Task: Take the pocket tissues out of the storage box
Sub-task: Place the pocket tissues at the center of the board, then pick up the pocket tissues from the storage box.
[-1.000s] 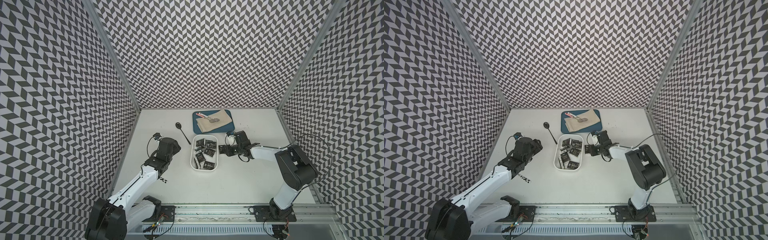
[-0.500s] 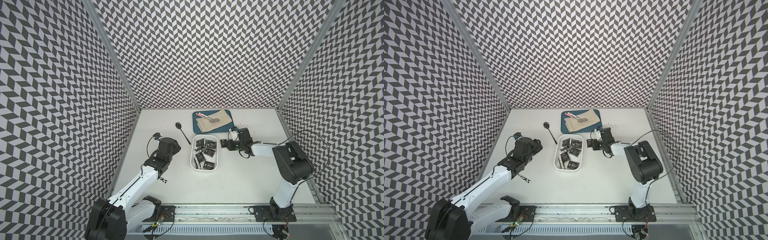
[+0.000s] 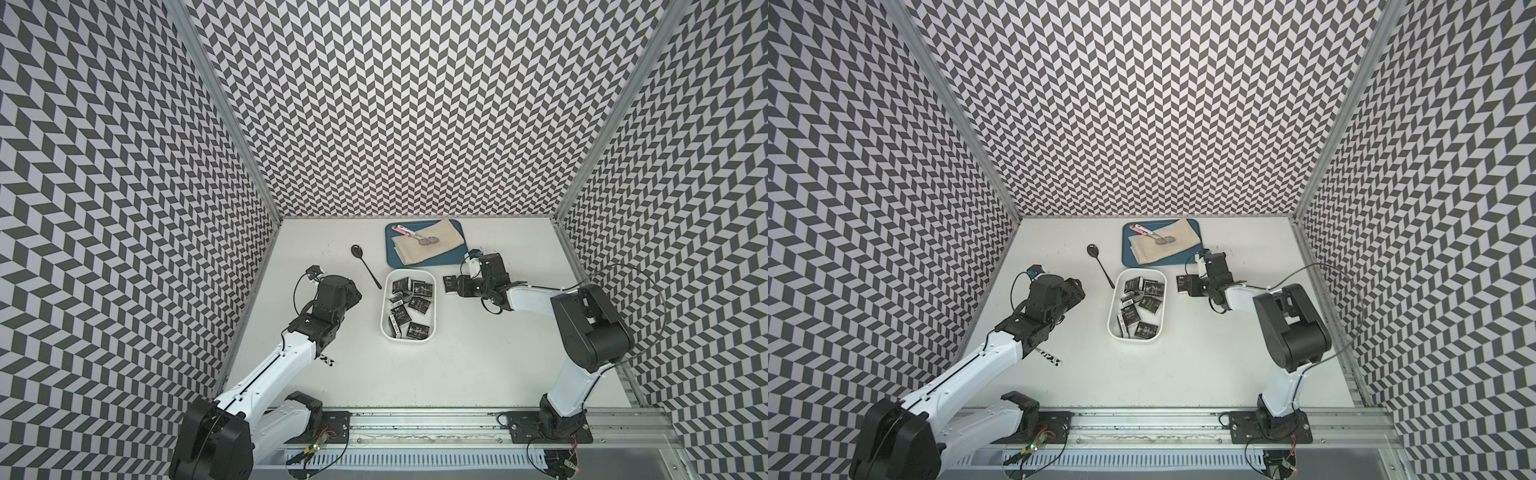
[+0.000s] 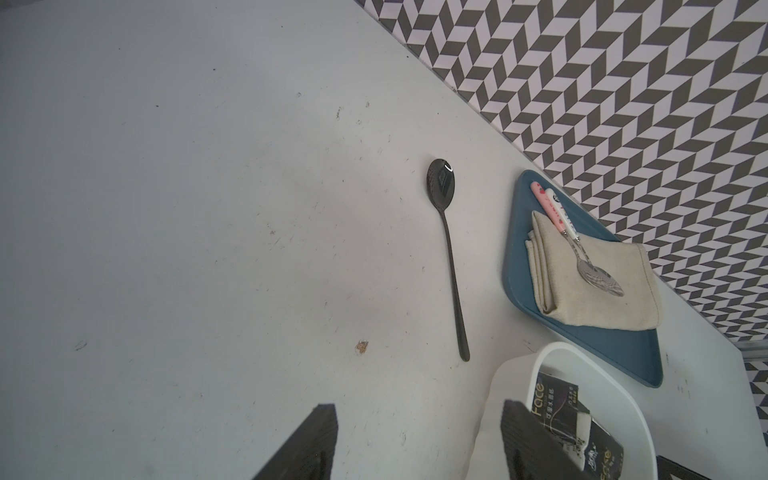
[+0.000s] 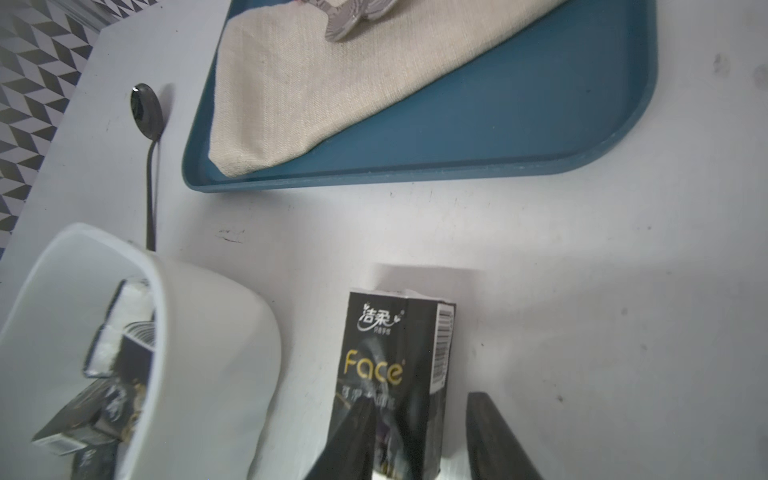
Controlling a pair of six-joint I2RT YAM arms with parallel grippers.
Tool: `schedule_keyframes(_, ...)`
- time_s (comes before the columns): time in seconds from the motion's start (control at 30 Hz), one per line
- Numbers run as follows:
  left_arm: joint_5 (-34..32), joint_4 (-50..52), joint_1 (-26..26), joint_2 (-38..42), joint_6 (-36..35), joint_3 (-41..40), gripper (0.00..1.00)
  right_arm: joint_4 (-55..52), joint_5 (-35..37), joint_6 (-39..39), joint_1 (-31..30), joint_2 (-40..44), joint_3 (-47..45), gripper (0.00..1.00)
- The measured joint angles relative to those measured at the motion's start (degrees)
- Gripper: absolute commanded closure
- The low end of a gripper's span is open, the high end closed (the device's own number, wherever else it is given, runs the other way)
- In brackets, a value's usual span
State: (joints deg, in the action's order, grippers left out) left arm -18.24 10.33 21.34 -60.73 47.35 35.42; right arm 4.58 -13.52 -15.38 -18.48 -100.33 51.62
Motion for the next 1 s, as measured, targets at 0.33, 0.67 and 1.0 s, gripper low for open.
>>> schedule_keyframes(0.33, 0.0, 0.0, 0.0, 0.0, -0.1, 0.0, 0.32, -7.2, -1.3, 6.8, -4.5, 14.1, 5.3, 0.53)
schedule_keyframes(0.67, 0.3, 0.0, -0.4, -0.3, 0.1, 0.0, 0.32, -13.8, -0.6, 12.0, -23.5, 12.4, 6.8, 0.49)
schedule_keyframes(1.0, 1.0, 0.4, -2.9, 1.6, 0.1, 0.0, 0.32, -14.7, 3.8, 8.9, -32.4, 6.0, 7.6, 0.47)
